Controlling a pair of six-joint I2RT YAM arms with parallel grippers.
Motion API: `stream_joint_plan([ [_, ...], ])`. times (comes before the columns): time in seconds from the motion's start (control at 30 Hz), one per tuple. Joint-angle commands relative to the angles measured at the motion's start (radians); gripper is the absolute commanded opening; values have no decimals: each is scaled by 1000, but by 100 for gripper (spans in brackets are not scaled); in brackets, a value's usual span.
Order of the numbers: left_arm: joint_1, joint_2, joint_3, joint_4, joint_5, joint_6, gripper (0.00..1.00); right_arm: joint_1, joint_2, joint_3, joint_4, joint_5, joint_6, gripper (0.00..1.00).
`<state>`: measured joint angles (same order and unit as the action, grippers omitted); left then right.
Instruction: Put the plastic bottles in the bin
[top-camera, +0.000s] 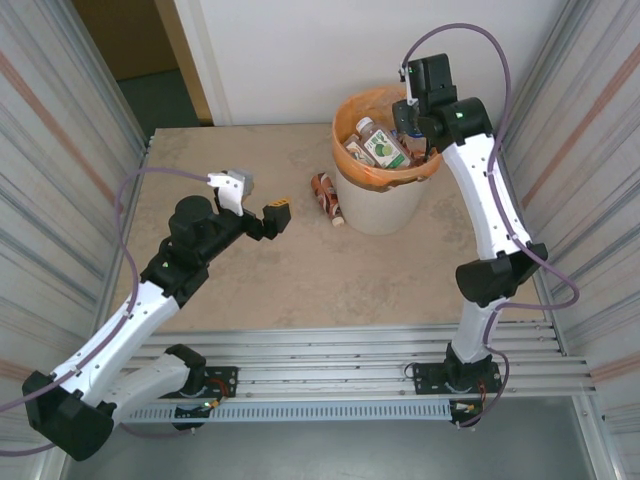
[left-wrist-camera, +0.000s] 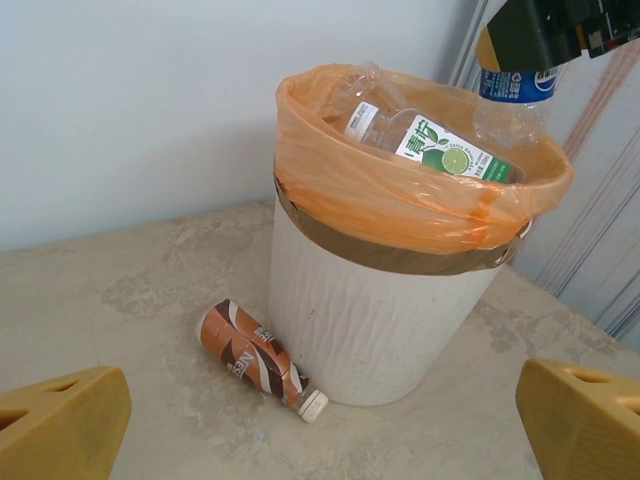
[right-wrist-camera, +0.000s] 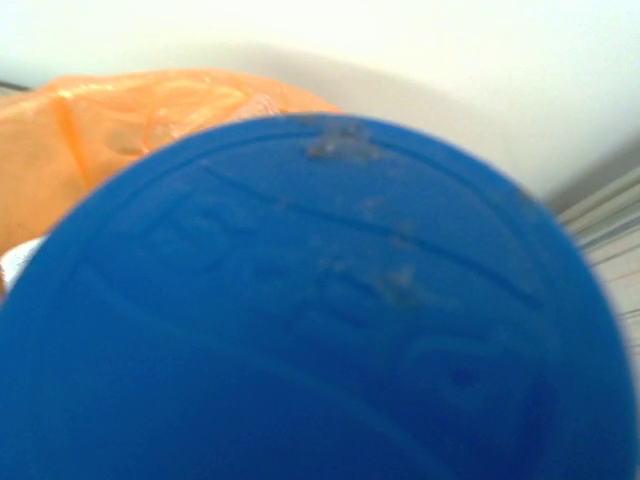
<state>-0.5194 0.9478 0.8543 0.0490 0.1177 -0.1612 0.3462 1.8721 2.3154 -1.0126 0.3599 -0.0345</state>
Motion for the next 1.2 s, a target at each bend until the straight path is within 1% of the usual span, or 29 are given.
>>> stream_joint_plan([
  [0.0,-2,-19,-10,1,-22,-3,99,-7,26,36,-32,62,-34,41],
  [0.13,-2,-14,-10,3,-22,-6,99,-6,62,38,-33,80,-44,45],
  [0.23,-2,-12,-9,1,-23,-7,99,-6,81,40,-31,91,-46,56],
  [0.3,-1,-12,-11,0,-26,-6,99,-6,84,42,-29,85,-45,65],
  [0.4,1,-11,-9,-2,-29,-4,99,-6,78,46,-23,64,-37,74],
  [0.43,-1,-10,-9,-1,-29,-6,99,-7,74,46,-21,55,-34,75],
  [0.73,-1,7,-4,-1,-26,-14,99,-6,27,40,0,-101,6,76],
  [0.93,-1,9,-5,-2,-26,-15,99,-17,29,41,48,-114,27,76],
  [1.07,-1,6,-5,-7,-28,-15,99,-39,33,42,68,-155,66,71],
  [1.17,2,4,-3,-15,-39,-13,99,-45,33,37,70,-193,85,70],
])
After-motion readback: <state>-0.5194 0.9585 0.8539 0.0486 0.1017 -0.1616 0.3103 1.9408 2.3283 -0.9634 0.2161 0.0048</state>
